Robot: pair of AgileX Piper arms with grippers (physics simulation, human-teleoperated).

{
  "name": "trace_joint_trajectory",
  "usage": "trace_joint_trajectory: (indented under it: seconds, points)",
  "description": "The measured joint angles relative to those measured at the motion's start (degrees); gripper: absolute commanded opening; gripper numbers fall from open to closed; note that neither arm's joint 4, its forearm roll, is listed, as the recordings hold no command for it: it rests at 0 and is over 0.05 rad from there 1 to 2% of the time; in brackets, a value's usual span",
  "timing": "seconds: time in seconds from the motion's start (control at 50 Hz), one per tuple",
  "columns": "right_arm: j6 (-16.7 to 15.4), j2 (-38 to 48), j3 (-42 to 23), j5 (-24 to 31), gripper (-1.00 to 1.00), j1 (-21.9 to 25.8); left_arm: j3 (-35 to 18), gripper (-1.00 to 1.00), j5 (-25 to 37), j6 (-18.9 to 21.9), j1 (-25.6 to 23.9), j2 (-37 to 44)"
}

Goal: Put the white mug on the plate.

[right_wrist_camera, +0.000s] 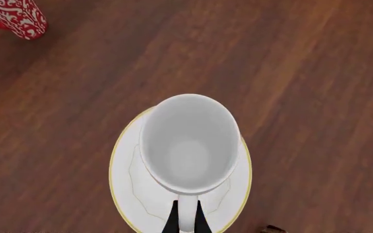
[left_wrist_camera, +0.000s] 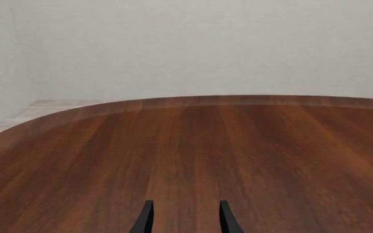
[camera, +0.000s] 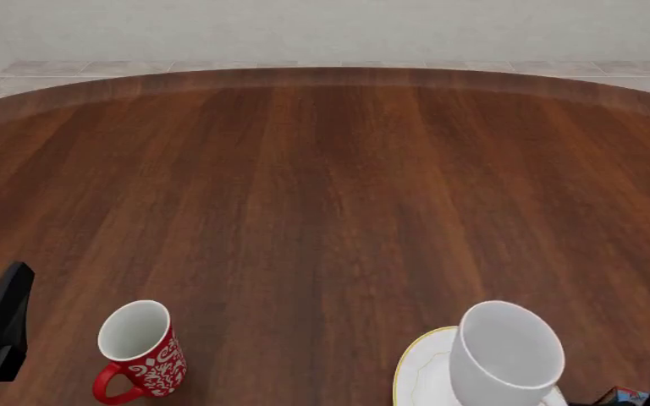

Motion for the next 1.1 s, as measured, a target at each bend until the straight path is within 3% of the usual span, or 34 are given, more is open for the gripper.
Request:
trace_joint_trajectory:
  seconds: [0.42, 0.44, 0.9, 1.1]
  points:
    - [0.4, 0.6, 1.1, -0.9, -1.0, -0.2, 0.0, 1.0, 0.0, 0.0, 0.0, 0.0]
    - [0.4, 0.6, 1.1, -0.9, 1.0, -0.3, 0.0, 1.0, 0.0, 0.0, 0.0, 0.0]
    - [0.4, -0.3, 0.5, 0.2, 1.0, -1.2, 0.0, 1.0, 0.0, 0.0, 0.0, 0.0]
    - [-0.1, -2.6, -1.5, 3.7, 1.0, -1.9, 0.0, 1.0, 0.0, 0.0, 0.0, 0.0]
